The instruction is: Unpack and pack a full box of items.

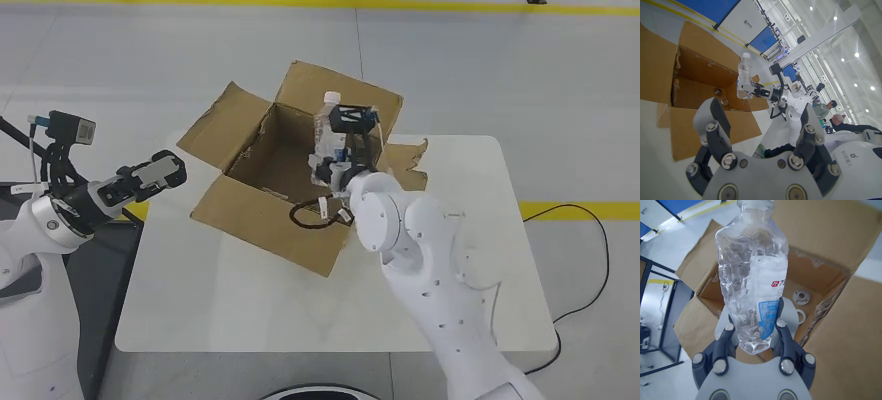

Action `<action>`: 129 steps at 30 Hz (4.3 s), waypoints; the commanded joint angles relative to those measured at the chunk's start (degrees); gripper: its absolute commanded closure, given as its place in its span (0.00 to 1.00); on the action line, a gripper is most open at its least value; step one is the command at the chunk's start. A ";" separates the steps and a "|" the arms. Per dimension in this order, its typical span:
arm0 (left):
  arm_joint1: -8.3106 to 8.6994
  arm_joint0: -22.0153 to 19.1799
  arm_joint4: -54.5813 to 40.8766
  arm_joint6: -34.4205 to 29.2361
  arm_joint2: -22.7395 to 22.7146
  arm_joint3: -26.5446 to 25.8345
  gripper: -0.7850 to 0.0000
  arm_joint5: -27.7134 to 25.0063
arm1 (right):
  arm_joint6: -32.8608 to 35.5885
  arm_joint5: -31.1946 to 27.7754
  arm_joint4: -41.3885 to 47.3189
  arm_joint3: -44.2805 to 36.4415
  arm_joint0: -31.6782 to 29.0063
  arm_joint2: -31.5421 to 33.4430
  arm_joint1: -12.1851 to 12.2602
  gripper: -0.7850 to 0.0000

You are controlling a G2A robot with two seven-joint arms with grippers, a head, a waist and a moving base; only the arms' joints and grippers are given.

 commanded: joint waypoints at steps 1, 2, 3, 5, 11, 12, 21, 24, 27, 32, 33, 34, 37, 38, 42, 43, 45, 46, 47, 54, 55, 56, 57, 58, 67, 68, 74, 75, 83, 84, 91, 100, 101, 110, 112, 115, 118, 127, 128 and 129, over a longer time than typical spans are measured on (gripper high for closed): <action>0.00 0.00 0.00 0.00 0.00 0.00 0.00 0.00 | -1.83 -0.86 -3.43 -3.47 -2.82 0.64 0.45 1.00; 0.00 0.00 0.00 0.00 0.00 0.00 0.00 0.00 | -2.73 -1.44 -5.31 -5.16 -4.03 1.01 0.69 1.00; 0.00 0.00 0.00 0.00 0.00 0.00 0.00 0.00 | -3.68 -2.37 -7.02 -6.69 -5.34 1.21 0.92 1.00; 0.00 0.00 0.00 0.00 0.00 0.00 0.00 0.00 | -6.35 -3.08 -8.39 -9.94 -8.08 2.18 1.23 1.00; 0.00 0.00 0.00 0.00 0.00 0.00 0.00 0.00 | -17.13 -6.83 -12.95 -15.95 -16.34 5.16 2.22 1.00; 0.00 0.00 0.00 0.00 0.00 0.00 0.00 0.00 | -19.07 -7.38 -13.41 -16.74 -17.63 5.62 2.35 1.00; 0.00 0.00 0.00 0.00 0.00 0.00 0.00 0.00 | -22.19 -9.10 -13.40 -18.62 -20.30 6.63 2.63 1.00; 0.00 0.00 0.00 0.00 0.00 0.00 0.00 0.00 | -23.14 -9.43 -13.67 -18.38 -20.90 6.90 2.70 1.00; 0.00 0.00 0.00 0.00 0.00 0.00 0.00 0.00 | -28.03 -13.24 -19.00 -19.75 -23.95 8.25 3.39 1.00; 0.00 0.00 0.00 0.00 0.00 0.00 0.00 0.00 | -37.24 -18.20 -21.44 -23.69 -30.96 13.40 4.50 1.00; 0.00 0.00 0.00 0.00 0.00 0.00 0.00 0.00 | -39.16 -19.18 -22.02 -24.39 -32.19 14.37 4.71 1.00; 0.00 0.00 0.00 0.00 0.00 0.00 0.00 0.00 | -41.02 -20.01 -21.88 -24.91 -33.53 15.21 4.88 1.00; 0.00 0.00 0.00 0.00 0.00 0.00 0.00 0.00 | -46.50 -21.69 -21.47 -26.16 -37.31 17.72 5.31 1.00; 0.00 0.00 0.00 0.00 0.00 0.00 0.00 0.00 | -47.96 -21.92 -21.37 -26.39 -38.59 18.62 5.44 1.00; 0.00 0.00 0.00 0.00 0.00 0.00 0.00 0.00 | -53.00 -22.34 -20.38 -26.69 -43.59 21.76 5.84 1.00; 0.00 0.00 0.00 0.00 0.00 0.00 0.00 0.00 | -54.16 -22.24 -19.97 -26.76 -44.73 22.49 5.92 1.00; 0.00 0.00 0.00 0.00 0.00 0.00 0.00 0.00 | -56.50 -21.96 -19.20 -26.62 -46.94 24.04 6.05 1.00; 0.00 0.00 0.00 0.00 0.00 0.00 0.00 0.00 | -57.74 -21.93 -18.86 -26.47 -48.01 24.82 6.13 1.00; 0.00 0.00 0.00 0.00 0.00 0.00 0.00 0.00 | -58.96 -21.87 -18.53 -26.29 -49.09 25.61 6.20 1.00; 0.00 0.00 0.00 0.00 0.00 0.00 0.00 0.00 | -63.64 -22.81 -17.02 -24.41 -54.27 29.20 6.59 1.00; 0.00 0.00 0.00 0.00 0.00 0.00 0.00 0.00 | -63.64 -22.81 -17.02 -24.41 -54.27 29.20 6.59 1.00; 0.00 0.00 0.00 0.00 0.00 0.00 0.00 0.00 | -63.64 -22.81 -17.02 -24.41 -54.27 29.20 6.59 1.00; 0.00 0.00 0.00 0.00 0.00 0.00 0.00 0.00 | -63.64 -22.81 -17.02 -24.41 -54.27 29.20 6.59 1.00; 0.00 0.00 0.00 0.00 0.00 0.00 0.00 0.00 | -63.64 -22.81 -17.02 -24.41 -54.27 29.20 6.59 1.00; 0.00 0.00 0.00 0.00 0.00 0.00 0.00 0.00 | -65.21 -24.05 -18.87 -23.73 -54.27 29.71 6.84 1.00; 0.00 0.00 0.00 0.00 0.00 0.00 0.00 0.00 | -66.32 -24.12 -18.82 -22.47 -54.57 30.15 6.90 1.00; 0.00 0.00 0.00 0.00 0.00 0.00 0.00 0.00 | -75.15 -25.36 -18.40 -15.17 -56.07 35.10 7.45 1.00; 0.00 0.00 0.00 0.00 0.00 0.00 0.00 0.00 | -76.69 -25.49 -18.39 -14.12 -56.01 35.72 7.53 1.00; 0.00 0.00 0.00 0.00 0.00 0.00 0.00 0.00 | -84.71 -26.60 -16.73 -4.71 -55.54 38.82 7.99 1.00; 0.00 0.00 0.00 0.00 0.00 0.00 0.00 0.00 | -85.74 -27.31 -16.56 -3.84 -55.51 38.73 8.03 1.00; 0.00 0.00 0.00 0.00 0.00 0.00 0.00 0.00 | -87.14 -27.57 -16.61 -3.05 -55.18 38.76 8.11 1.00; 0.00 0.00 0.00 0.00 0.00 0.00 0.00 0.00 | -86.47 -27.29 -19.82 -1.95 -56.15 38.15 8.34 1.00; 0.00 0.00 0.00 0.00 0.00 0.00 0.00 0.00 | -86.23 -27.18 -20.09 -1.69 -56.42 38.29 8.39 1.00; 0.00 0.00 0.00 0.00 0.00 0.00 0.00 0.00 | -78.59 -28.17 -20.99 -2.66 -59.23 40.03 8.87 1.00; 0.00 0.00 0.00 0.00 0.00 0.00 0.00 0.00 | -77.54 -28.56 -21.28 -2.82 -59.64 40.14 8.96 1.00; 0.00 0.00 0.00 0.00 0.00 0.00 0.00 0.00 | -76.59 -28.92 -21.07 -2.45 -59.70 39.95 9.04 1.00; 0.00 0.00 0.00 0.00 0.00 0.00 0.00 0.00 | -76.51 -28.93 -20.64 -2.57 -59.65 39.99 9.04 1.00; 0.00 0.00 0.00 0.00 0.00 0.00 0.00 0.00 | -75.29 -29.43 -19.71 -1.87 -59.45 39.61 9.05 1.00; 0.00 0.00 0.00 0.00 0.00 0.00 0.00 0.00 | -74.52 -29.73 -18.57 -1.82 -59.37 39.66 9.05 1.00; 0.00 0.00 0.00 0.00 0.00 0.00 0.00 0.00 | -74.20 -29.77 -18.39 -1.83 -59.32 39.87 9.09 1.00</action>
